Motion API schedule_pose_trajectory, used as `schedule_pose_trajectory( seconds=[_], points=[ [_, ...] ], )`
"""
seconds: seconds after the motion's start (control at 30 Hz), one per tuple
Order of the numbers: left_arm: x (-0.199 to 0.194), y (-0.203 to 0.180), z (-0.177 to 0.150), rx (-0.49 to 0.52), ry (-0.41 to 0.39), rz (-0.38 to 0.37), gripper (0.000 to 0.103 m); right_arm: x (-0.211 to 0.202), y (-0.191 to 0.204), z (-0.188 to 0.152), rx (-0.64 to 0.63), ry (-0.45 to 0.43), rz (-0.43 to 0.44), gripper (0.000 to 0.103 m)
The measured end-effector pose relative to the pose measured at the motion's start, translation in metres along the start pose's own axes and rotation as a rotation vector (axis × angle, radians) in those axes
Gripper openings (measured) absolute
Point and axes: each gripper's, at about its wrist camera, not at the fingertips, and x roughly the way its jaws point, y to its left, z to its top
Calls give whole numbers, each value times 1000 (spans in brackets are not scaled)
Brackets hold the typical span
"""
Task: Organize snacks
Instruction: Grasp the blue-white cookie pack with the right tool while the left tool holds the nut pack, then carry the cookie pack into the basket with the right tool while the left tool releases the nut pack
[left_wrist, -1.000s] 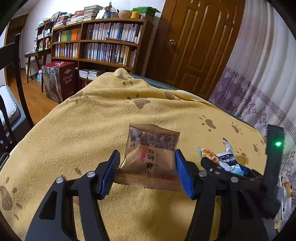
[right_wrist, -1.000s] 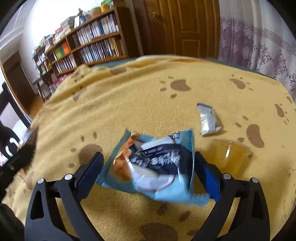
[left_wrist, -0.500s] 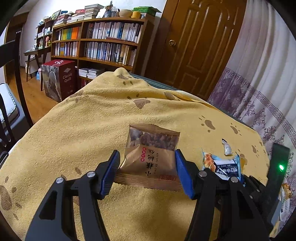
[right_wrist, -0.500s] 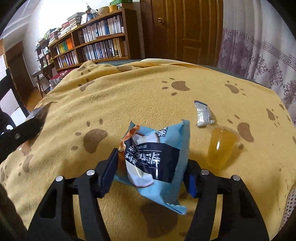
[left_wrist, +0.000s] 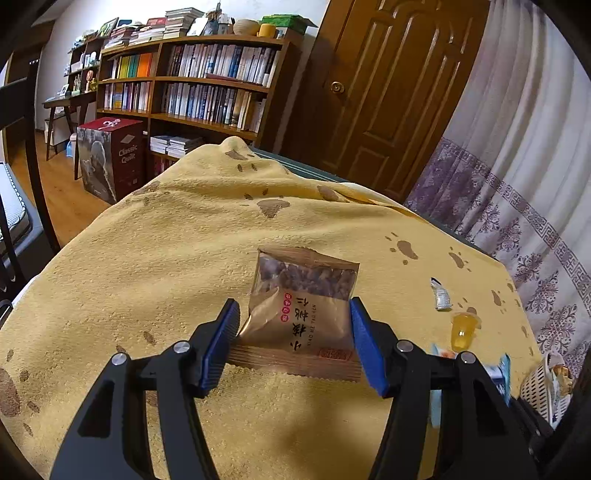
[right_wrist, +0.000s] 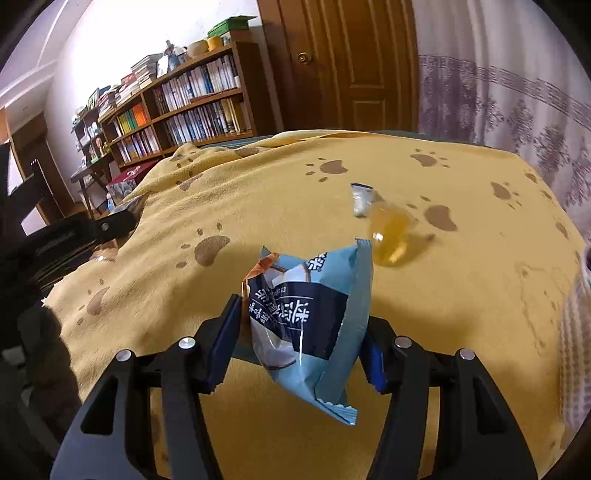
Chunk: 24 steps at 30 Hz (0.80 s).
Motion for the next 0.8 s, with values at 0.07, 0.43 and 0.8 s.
schedule_pose_trajectory(
  seconds=[0.07,0.43,0.8],
  points=[
    [-1,-2,0,2,-1,-8,60,-12,-6,-5,17,-8,-1,59],
    [-6,-18,-6,44,0,-50,61,-77,-40,-16,98,-81,-55,59],
    [-7,-32,-13,87,3,-70,61,-138,-90,-15,192,-194,-178,59]
  ],
)
